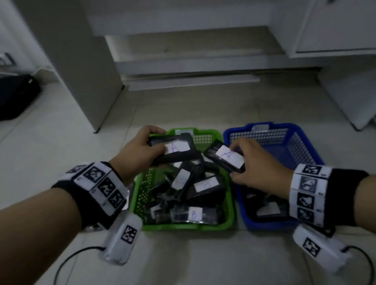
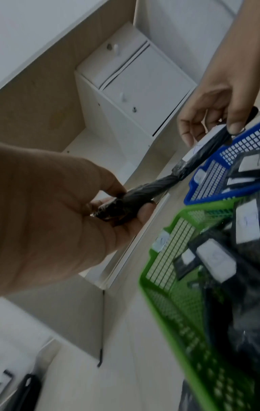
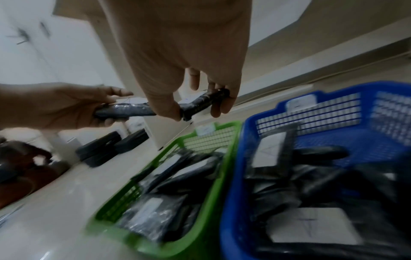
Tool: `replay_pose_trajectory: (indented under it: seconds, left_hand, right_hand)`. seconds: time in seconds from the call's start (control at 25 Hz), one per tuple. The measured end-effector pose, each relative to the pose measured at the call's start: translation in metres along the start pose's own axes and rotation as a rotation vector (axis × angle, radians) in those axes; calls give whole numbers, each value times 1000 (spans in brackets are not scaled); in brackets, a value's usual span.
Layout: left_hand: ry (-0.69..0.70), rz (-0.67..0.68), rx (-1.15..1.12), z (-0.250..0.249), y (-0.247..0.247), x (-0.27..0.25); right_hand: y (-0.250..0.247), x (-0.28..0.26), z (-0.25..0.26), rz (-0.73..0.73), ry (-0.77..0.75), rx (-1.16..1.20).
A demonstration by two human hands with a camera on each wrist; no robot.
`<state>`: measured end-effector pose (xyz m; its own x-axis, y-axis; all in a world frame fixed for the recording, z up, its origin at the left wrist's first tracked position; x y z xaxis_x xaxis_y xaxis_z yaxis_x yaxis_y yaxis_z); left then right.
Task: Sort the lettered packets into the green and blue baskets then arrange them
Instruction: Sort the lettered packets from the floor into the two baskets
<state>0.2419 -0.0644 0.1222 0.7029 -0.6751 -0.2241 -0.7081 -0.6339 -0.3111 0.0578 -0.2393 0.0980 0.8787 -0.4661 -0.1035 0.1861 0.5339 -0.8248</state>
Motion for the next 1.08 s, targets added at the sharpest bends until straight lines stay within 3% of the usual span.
replay_pose_trajectory:
  seconds: [0.12, 0.28, 0.44, 0.56, 0.64, 0.72, 0.84, 1.0, 1.08]
  left_hand:
    - [57, -24, -64, -1, 85, 27]
    - [-2, -59, -112, 27, 196, 54]
    - [90, -1, 261, 39, 253, 72]
    - [128, 40, 677, 41, 273, 80]
    - [114, 56, 892, 41, 278, 81]
    - [122, 117, 919, 35, 278, 81]
    - [146, 249, 994, 16, 256, 77]
    - [110, 352, 1145, -15, 179, 47]
    - [56, 356, 1171, -17, 125, 29]
  right_hand:
    - [-22, -2, -80, -130, 118, 96]
    - [-29, -2, -172, -221, 233, 141]
    - [-13, 0, -223, -178, 313, 113]
    - [8, 3, -238, -87, 341, 143]
    - [16, 4, -236, 21, 349, 132]
    - [16, 3, -227, 75, 325, 90]
    - [-2, 2, -199, -7, 244, 6]
    - [-16, 8, -138, -34, 143, 30]
    - [-11, 16, -100, 28, 68, 2]
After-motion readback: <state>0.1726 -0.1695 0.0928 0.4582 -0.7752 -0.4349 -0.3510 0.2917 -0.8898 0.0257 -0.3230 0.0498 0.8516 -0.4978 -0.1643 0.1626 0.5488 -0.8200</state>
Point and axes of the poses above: each hand's wrist, its own x-axis towards the middle knuckle, its own y-axis out of the palm, z = x × y, the point moved 5 cm from there along x, towards the middle knuckle, and after that the axes turned 2 degrees about z, right-handed, at the moved point
